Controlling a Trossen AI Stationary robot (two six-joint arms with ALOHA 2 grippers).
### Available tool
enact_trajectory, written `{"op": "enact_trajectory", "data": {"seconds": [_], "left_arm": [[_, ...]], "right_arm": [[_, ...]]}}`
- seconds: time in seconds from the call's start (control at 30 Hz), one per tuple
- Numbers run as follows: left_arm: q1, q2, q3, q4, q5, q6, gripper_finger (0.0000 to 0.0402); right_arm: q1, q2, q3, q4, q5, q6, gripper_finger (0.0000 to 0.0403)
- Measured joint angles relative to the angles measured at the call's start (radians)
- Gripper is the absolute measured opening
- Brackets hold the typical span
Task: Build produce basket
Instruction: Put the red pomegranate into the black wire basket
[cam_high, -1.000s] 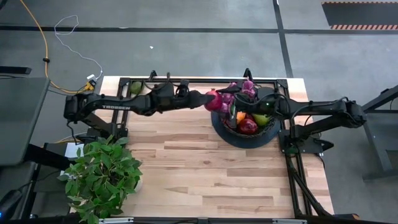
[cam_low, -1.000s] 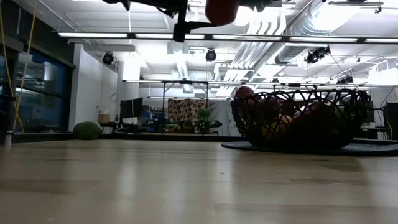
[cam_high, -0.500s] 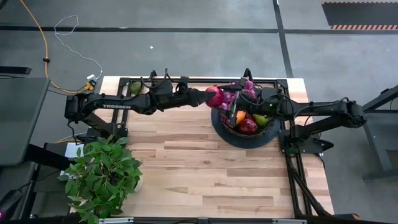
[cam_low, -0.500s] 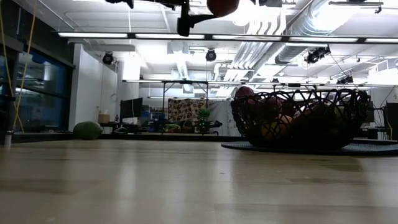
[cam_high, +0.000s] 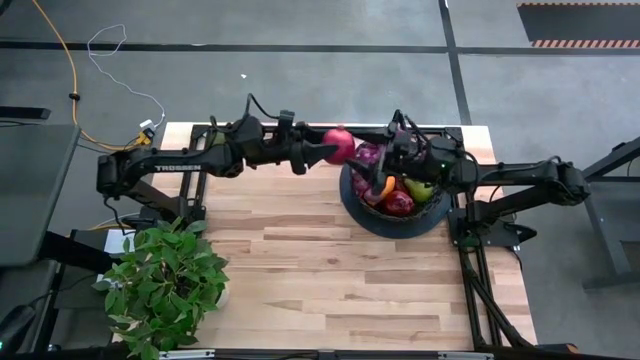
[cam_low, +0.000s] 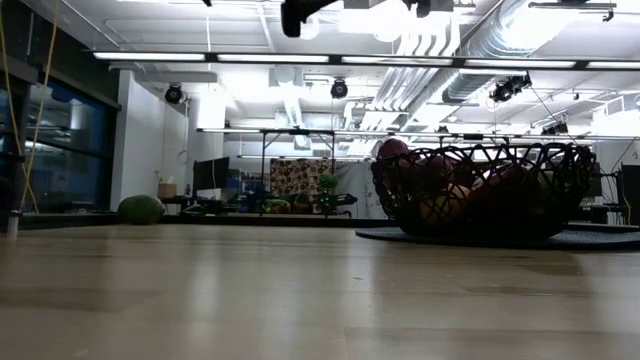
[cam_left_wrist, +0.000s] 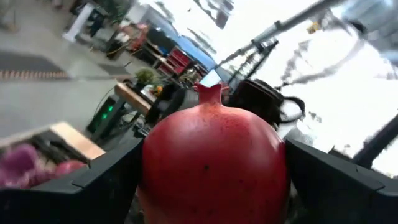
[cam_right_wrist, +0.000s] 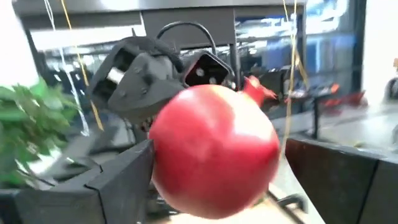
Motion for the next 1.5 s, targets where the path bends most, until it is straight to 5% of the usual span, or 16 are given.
{"op": "enact_trajectory", "data": {"seconds": [0.23,0.47,1.0,1.5], "left_arm": [[-0.023,-0.01,0.0,-0.008,0.008,0.291,0.0361],[-0.057,-0.011,-0.001,-0.015,0.004,0.418,0.0361],[-0.068,-0.005,-0.002,-0.017,-0.009,0.429,0.0361],[-0.068,-0.005,-0.003,-0.017,-0.011,0.412,0.0361]], "right_arm": [[-0.02,-0.005,0.0,-0.065,-0.131,0.29,0.0341],[-0.019,0.001,0.0,-0.073,-0.195,0.283,0.0341],[-0.018,0.002,0.0,-0.069,-0.183,0.183,0.0339],[-0.018,0.002,0.0,-0.072,-0.185,0.185,0.0265]]}}
